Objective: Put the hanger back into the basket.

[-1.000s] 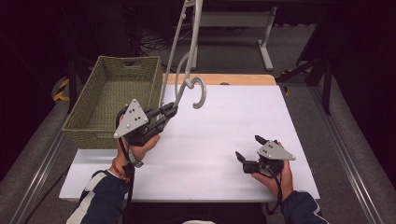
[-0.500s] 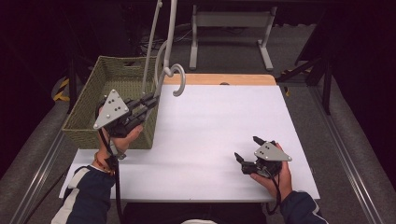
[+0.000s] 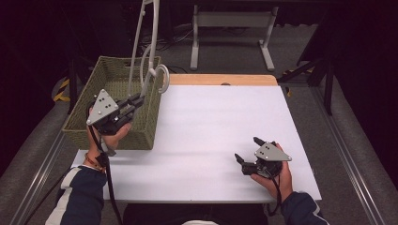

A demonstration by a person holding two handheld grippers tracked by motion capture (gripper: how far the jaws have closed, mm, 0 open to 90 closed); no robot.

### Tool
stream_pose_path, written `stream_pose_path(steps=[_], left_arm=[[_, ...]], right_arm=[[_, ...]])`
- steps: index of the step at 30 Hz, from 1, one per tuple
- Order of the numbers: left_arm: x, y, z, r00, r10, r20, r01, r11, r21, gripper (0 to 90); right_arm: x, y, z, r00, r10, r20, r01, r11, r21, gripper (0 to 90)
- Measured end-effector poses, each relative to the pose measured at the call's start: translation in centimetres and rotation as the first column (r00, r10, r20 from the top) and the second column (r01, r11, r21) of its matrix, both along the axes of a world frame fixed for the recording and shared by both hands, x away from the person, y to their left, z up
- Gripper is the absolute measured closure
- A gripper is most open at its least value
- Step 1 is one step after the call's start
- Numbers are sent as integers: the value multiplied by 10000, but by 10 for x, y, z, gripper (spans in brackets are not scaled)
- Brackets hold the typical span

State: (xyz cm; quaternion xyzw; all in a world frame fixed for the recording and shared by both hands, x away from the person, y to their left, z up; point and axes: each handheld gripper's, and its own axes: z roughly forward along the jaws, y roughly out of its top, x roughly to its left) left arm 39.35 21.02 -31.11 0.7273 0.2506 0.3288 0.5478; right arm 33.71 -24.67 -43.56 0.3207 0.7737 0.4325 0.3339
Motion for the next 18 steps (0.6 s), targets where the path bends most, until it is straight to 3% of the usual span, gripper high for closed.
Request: stream_pose_path(steps=[5, 14, 18], left_arm=[[9, 15, -7, 9989, 357, -298, -348, 9989, 299, 822], [21, 38, -18, 9922, 853, -904, -815, 9957, 449, 822], [28, 46, -23, 9852, 1236, -1187, -1127, 9892, 940, 822]], right_arm=[[0, 2, 0, 10000, 44, -65, -44, 10000, -64, 133], [1, 3, -2, 9997, 125, -218, -128, 9998, -131, 135], [1, 4, -3, 9991, 208, -377, -216, 9996, -203, 135]])
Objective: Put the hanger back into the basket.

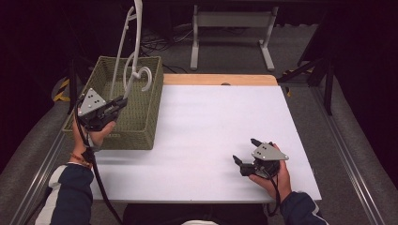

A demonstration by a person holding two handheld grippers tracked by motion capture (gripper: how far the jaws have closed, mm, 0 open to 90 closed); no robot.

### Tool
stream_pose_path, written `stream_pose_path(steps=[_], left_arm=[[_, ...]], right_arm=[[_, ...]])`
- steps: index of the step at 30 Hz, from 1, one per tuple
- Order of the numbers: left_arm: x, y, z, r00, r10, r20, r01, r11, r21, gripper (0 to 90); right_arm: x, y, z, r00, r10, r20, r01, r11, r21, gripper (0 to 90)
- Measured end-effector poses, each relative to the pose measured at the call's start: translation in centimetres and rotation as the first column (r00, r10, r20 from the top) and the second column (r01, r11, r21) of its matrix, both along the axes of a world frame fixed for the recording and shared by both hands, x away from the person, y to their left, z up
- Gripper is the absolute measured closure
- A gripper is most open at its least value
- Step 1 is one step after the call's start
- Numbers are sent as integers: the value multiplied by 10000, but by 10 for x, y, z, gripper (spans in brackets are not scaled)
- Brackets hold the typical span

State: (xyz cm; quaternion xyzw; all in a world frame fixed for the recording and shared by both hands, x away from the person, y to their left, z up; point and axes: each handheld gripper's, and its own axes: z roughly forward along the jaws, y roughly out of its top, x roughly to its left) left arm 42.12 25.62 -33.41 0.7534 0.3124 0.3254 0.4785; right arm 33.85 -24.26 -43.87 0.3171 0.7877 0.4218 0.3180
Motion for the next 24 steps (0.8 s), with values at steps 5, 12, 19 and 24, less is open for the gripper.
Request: stream_pose_path(steps=[5, 12, 19, 24], left_arm=[[4, 12, -6, 9991, 227, -362, -215, 9992, 322, 822], [6, 25, -16, 9946, 628, -822, -574, 9961, 665, 822], [10, 35, -28, 9877, 928, -1257, -809, 9920, 970, 821], [10, 42, -36, 9823, 1016, -1576, -859, 9909, 1035, 821]], right_arm=[[0, 1, 0, 10000, 11, 6, -11, 10000, -55, 135], [0, 3, -1, 10000, 86, -28, -87, 9997, -212, 134], [0, 5, -4, 9998, 116, -166, -121, 9995, -305, 135], [0, 6, -3, 9995, 236, -188, -243, 9989, -405, 135]])
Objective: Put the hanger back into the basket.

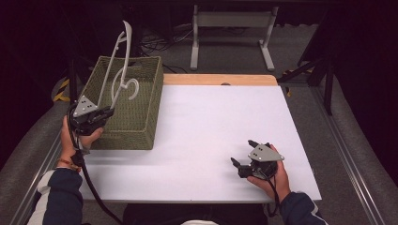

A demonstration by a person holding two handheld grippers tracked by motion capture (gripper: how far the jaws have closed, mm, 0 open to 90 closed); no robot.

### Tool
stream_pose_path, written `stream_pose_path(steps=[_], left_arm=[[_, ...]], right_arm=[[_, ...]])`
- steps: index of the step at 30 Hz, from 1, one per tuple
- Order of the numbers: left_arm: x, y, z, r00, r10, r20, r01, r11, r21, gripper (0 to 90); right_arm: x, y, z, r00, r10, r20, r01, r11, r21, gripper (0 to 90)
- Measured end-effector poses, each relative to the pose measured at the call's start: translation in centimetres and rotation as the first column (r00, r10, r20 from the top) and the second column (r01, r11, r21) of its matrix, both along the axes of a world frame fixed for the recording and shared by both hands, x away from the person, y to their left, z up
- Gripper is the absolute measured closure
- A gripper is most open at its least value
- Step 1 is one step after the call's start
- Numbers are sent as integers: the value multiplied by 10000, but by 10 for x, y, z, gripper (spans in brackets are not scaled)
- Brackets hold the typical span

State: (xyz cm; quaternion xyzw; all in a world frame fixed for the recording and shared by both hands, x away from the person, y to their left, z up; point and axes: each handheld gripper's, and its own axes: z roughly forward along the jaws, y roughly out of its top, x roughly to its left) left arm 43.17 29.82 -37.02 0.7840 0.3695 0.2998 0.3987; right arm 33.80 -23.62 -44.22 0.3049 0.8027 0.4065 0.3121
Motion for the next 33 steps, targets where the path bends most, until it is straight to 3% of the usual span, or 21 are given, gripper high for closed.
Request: stream_pose_path(steps=[4, 9, 11, 17, 24, 28, 33], left_arm=[[1, 3, -5, 9996, 96, -269, -95, 9999, 58, 821], [1, 5, -12, 9984, 58, -568, -33, 9991, 431, 819], [0, 6, -13, 9984, -14, -564, 33, 9995, 328, 819], [0, 4, -12, 9983, -76, -583, 118, 9974, 712, 805], [2, 2, -12, 9977, 342, -581, -278, 9938, 1076, 799], [1, -1, -11, 9970, 637, -445, -560, 9862, 1556, 806], [1, 0, -12, 9960, 625, -632, -545, 9912, 1208, 798]], right_arm=[[0, 1, -1, 10000, 30, -16, -30, 9999, -96, 136], [0, 1, -1, 10000, 18, -34, -18, 10000, -76, 137], [0, 1, -2, 10000, 10, -85, -10, 10000, -58, 137], [1, 1, -2, 9999, 59, -117, -60, 10000, -72, 137], [1, 2, -3, 9997, 119, -207, -123, 9998, -179, 137], [0, 2, -3, 9997, 122, -217, -127, 9997, -204, 138], [1, 3, -4, 9995, 121, -289, -128, 9996, -254, 137]])
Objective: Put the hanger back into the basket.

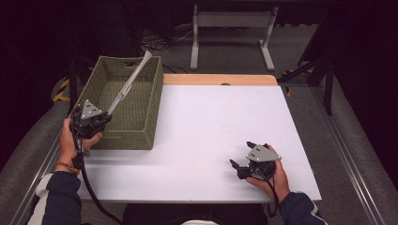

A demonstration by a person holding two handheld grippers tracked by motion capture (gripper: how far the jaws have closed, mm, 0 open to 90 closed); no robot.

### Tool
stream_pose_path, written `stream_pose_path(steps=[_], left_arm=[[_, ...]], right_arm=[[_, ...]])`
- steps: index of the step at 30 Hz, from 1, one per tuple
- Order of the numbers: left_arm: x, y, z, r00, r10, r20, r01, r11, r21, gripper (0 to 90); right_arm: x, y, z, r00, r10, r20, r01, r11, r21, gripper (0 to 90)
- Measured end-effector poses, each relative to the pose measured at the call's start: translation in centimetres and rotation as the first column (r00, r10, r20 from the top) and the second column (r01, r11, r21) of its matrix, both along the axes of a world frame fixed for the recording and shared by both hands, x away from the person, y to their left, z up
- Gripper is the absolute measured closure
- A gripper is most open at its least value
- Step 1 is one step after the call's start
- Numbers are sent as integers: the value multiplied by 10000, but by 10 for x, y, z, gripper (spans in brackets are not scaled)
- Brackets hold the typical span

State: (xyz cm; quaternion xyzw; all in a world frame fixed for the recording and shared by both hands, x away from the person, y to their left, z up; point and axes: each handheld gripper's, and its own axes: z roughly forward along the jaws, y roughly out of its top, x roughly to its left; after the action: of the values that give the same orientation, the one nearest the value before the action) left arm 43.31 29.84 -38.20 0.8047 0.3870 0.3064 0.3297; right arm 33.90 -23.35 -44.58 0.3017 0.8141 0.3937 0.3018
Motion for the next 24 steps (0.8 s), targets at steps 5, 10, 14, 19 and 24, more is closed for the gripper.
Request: stream_pose_path(steps=[5, 10, 14, 19, 24], left_arm=[[-3, 8, 1, 9988, 196, 438, -138, 9916, -1285, 728], [-5, 8, 2, 9981, 35, 616, 70, 9854, -1699, 686], [-9, 3, 6, 9942, -210, 1057, 424, 9780, -2044, 651], [-13, -6, 9, 9890, -464, 1404, 751, 9755, -2069, 578], [-21, -18, 14, 9774, -551, 2039, 978, 9737, -2058, 429]], right_arm=[[0, 1, -1, 10000, 72, -59, -73, 9999, -79, 135], [0, 1, -1, 9999, 92, -51, -92, 9999, -75, 135], [0, 1, 0, 10000, 67, 7, -67, 10000, -47, 135], [0, 0, 1, 10000, 33, 39, -32, 10000, -38, 135], [0, -2, 2, 9998, -73, 177, 72, 10000, 15, 135]])
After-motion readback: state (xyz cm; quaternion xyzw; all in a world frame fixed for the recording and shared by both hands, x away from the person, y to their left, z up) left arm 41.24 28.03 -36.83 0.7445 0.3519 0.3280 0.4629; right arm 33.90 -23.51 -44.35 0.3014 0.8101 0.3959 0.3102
